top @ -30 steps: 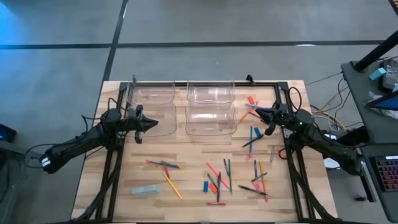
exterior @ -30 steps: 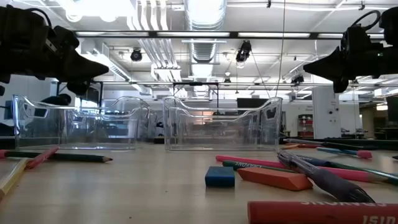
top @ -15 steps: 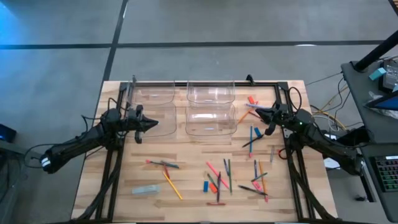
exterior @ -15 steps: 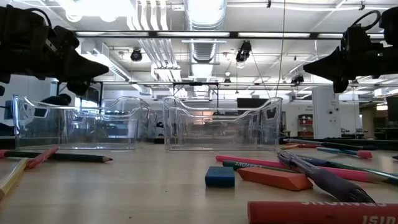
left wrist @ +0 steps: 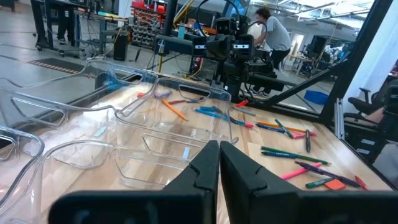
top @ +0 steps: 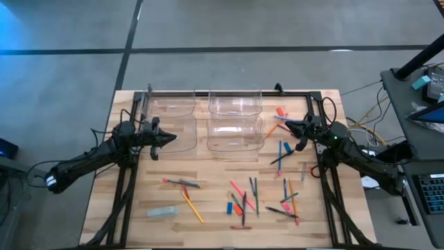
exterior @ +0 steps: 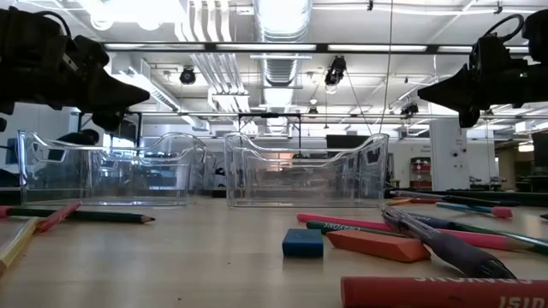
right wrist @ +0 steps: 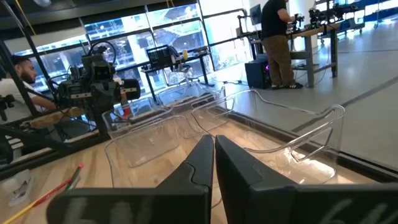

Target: Sort crayons/erasers/pens/pencils in bins

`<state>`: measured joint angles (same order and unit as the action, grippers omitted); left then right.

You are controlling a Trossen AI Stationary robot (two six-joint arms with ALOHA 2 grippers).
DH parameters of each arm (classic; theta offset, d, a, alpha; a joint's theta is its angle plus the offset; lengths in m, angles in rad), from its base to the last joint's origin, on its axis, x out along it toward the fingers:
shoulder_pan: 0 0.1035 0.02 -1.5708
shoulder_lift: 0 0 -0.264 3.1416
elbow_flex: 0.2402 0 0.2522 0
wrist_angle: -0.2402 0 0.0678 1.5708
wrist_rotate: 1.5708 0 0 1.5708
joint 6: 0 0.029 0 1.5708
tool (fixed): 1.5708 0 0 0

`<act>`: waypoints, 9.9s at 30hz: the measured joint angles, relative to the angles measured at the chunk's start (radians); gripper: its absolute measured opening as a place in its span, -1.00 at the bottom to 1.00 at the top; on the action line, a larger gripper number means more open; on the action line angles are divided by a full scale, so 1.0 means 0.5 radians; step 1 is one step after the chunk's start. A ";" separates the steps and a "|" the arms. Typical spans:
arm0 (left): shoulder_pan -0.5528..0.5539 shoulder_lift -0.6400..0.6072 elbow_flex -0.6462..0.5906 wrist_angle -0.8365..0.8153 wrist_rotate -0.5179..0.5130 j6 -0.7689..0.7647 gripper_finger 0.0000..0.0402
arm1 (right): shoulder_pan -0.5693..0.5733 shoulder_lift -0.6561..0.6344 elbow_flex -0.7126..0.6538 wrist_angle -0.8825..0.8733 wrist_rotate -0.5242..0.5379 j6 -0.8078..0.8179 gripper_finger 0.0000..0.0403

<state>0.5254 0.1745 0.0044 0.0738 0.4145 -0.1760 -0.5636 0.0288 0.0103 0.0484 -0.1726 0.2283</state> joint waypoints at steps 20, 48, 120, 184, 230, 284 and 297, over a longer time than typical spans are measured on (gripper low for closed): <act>0.000 -0.001 0.000 0.000 0.000 0.000 -1.00 | 0.000 0.000 0.000 0.000 0.000 0.000 -0.96; 0.000 -0.001 0.000 0.000 0.000 0.000 -1.00 | 0.000 0.000 0.000 0.000 0.000 0.000 -0.96; -0.191 0.850 1.188 -0.626 -0.038 0.644 -1.00 | 0.001 0.001 0.000 0.000 -0.001 0.000 -0.96; -1.962 2.307 2.006 -1.470 -0.960 0.183 0.05 | 0.000 0.000 0.000 0.000 -0.001 0.000 -0.96; -1.930 2.305 1.448 -0.999 -0.940 0.156 0.05 | 0.001 0.000 0.000 0.000 0.000 0.000 -0.96; -1.881 2.309 1.252 -0.952 -0.948 0.169 0.05 | 0.000 0.000 0.000 0.000 -0.001 0.000 -0.96; -1.875 2.442 1.263 -0.919 -0.964 0.433 0.05 | 0.001 0.000 0.000 0.000 0.000 0.000 -0.96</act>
<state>-0.4122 1.3957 0.6361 -0.3857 -0.0675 0.0404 -0.5632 0.0288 0.0101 0.0483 -0.1728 0.2283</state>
